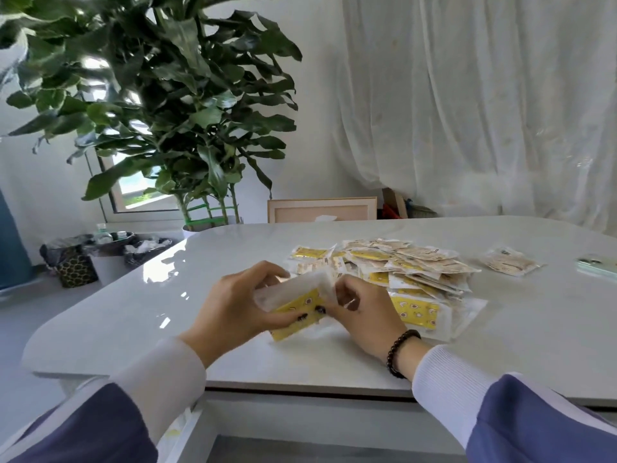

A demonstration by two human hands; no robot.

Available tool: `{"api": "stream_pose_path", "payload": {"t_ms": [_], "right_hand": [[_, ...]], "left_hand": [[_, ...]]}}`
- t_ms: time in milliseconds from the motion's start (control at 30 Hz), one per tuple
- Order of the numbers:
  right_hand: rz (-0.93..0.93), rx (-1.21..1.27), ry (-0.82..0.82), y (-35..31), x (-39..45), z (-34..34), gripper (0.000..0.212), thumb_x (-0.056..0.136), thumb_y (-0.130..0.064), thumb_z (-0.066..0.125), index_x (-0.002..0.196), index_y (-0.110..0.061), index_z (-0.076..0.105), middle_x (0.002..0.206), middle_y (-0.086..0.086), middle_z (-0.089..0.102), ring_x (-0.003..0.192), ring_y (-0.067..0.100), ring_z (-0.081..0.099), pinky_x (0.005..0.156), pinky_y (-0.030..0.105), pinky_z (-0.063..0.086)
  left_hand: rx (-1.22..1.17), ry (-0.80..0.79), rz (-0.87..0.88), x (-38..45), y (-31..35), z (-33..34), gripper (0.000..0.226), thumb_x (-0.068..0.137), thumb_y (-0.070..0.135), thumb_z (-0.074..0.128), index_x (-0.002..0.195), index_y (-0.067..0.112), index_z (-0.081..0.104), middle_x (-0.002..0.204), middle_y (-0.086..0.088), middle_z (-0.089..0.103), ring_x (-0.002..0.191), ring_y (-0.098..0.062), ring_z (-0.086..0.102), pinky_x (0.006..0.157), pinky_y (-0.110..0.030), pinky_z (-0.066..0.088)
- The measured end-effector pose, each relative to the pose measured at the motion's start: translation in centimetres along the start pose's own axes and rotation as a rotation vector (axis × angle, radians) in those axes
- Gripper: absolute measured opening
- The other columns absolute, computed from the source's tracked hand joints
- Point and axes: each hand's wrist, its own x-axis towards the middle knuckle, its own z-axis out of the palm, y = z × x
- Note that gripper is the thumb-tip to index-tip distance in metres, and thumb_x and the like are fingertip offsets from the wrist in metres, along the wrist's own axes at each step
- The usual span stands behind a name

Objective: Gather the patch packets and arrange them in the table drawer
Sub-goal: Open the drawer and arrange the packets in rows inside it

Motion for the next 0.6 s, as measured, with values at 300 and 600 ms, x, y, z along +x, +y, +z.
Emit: {"api": "stream_pose_path", "payload": {"t_ms": [300,600], "right_hand": [[-0.020,-0.177,-0.173,0.0,0.6,2.6,0.020,0.089,-0.027,0.063,0.081,-0.009,0.062,0.075,0.002,0.062,0.070,0.015,0.058,0.063,0.015,0.040],[-0.177,-0.346,0.010,-0.6,4.6,6.1,0.034,0.084,-0.017,0.064,0.118,-0.014,0.059,0.119,0.001,0.058,0.111,0.015,0.053,0.095,0.032,0.046]], "left_hand": [[0.493,-0.455,-0.003,0.0,-1.3,-2.8,0.021,0.093,0.042,0.053,0.102,0.023,0.056,0.093,0.005,0.065,0.084,-0.020,0.060,0.071,-0.032,0.048],[-0.372,0.352,-0.974,-1.5,-8.0,-2.3,0.052,0.078,0.047,0.070,0.114,0.011,0.059,0.104,-0.009,0.069,0.093,-0.030,0.066,0.087,-0.048,0.054]]}}
